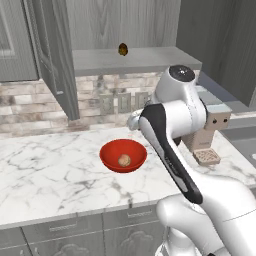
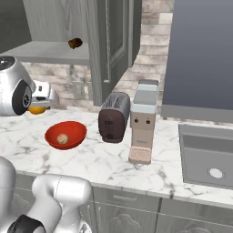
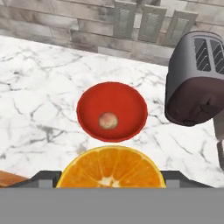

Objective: Open the cabinet. Pick the orange and peach from the cabinet and place them into the bowl. Then close the cabinet.

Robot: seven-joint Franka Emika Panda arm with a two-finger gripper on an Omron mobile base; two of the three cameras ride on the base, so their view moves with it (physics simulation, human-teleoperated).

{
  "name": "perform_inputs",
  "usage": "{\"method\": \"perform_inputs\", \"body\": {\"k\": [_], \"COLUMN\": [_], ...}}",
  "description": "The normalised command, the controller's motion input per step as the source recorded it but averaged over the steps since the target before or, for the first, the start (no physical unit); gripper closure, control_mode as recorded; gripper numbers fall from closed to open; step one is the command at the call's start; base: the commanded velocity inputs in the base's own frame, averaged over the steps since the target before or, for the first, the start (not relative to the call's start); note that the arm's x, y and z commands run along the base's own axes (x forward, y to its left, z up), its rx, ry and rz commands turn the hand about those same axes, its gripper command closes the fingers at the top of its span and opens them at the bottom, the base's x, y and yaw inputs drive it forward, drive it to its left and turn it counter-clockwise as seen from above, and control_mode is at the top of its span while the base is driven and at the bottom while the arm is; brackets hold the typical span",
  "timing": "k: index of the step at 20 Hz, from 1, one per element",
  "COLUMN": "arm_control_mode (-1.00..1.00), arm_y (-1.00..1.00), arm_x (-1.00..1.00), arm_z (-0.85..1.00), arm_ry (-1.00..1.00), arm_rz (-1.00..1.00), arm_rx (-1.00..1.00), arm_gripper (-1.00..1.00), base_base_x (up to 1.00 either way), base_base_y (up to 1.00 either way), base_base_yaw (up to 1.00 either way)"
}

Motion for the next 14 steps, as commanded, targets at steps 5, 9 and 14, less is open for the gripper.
{"method": "perform_inputs", "body": {"k": [5, 9, 14], "arm_control_mode": [-1.00, -1.00, -1.00], "arm_y": [-0.04, -0.02, 0.00], "arm_x": [0.07, 0.15, 0.32], "arm_z": [-0.55, -0.50, -0.39], "arm_ry": [0.06, 0.04, 0.01], "arm_rz": [0.00, 0.00, 0.00], "arm_rx": [-0.07, -0.06, -0.04], "arm_gripper": [1.00, 1.00, 1.00], "base_base_x": [0.00, 0.00, 0.00], "base_base_y": [0.00, 0.00, 0.00], "base_base_yaw": [0.00, 0.00, 0.00]}}
